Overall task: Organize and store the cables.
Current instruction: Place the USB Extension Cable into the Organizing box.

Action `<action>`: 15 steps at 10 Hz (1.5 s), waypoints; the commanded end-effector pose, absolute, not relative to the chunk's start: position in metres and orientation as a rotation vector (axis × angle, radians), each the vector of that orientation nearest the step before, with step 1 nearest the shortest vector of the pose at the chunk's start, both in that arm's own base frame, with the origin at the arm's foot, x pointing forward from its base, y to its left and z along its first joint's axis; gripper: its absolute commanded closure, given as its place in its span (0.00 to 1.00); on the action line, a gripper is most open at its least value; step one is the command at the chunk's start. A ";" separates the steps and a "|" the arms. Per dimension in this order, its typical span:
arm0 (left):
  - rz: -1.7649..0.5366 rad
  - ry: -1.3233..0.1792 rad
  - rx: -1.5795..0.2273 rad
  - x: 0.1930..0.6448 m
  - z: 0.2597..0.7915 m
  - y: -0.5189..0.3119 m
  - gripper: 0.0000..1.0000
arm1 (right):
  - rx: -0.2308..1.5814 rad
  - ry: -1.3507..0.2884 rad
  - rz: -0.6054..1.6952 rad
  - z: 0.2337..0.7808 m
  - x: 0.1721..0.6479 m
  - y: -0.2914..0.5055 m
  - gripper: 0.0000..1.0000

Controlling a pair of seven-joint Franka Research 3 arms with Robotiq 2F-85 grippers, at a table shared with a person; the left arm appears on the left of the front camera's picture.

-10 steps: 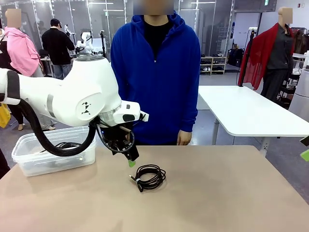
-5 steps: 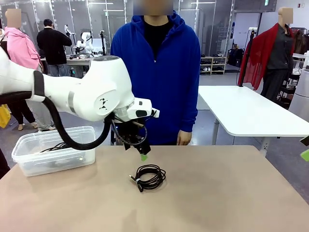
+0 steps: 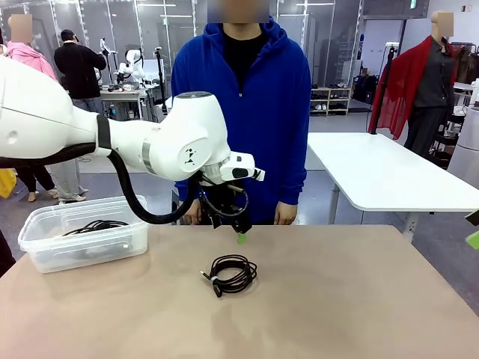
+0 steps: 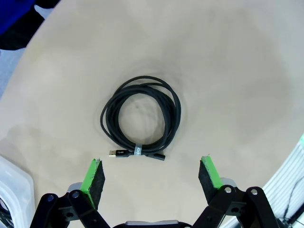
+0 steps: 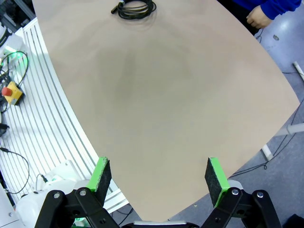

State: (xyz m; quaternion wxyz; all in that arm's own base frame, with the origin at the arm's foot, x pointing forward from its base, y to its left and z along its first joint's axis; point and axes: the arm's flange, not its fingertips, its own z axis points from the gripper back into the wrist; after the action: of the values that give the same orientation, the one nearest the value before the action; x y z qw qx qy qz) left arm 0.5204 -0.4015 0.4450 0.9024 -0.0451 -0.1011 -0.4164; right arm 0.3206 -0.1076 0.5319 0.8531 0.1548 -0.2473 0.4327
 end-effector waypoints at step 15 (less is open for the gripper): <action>-0.797 -0.029 -0.121 0.536 0.403 -0.410 0.00 | 0.330 -0.526 0.911 0.532 0.322 -0.106 0.00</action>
State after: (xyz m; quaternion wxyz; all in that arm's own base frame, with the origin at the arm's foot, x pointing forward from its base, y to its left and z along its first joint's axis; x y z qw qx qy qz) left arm 0.5327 -0.4055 0.3986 0.9175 -0.0513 -0.0279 -0.3935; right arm 0.3207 -0.1076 0.5320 0.8531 0.1547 -0.2473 0.4327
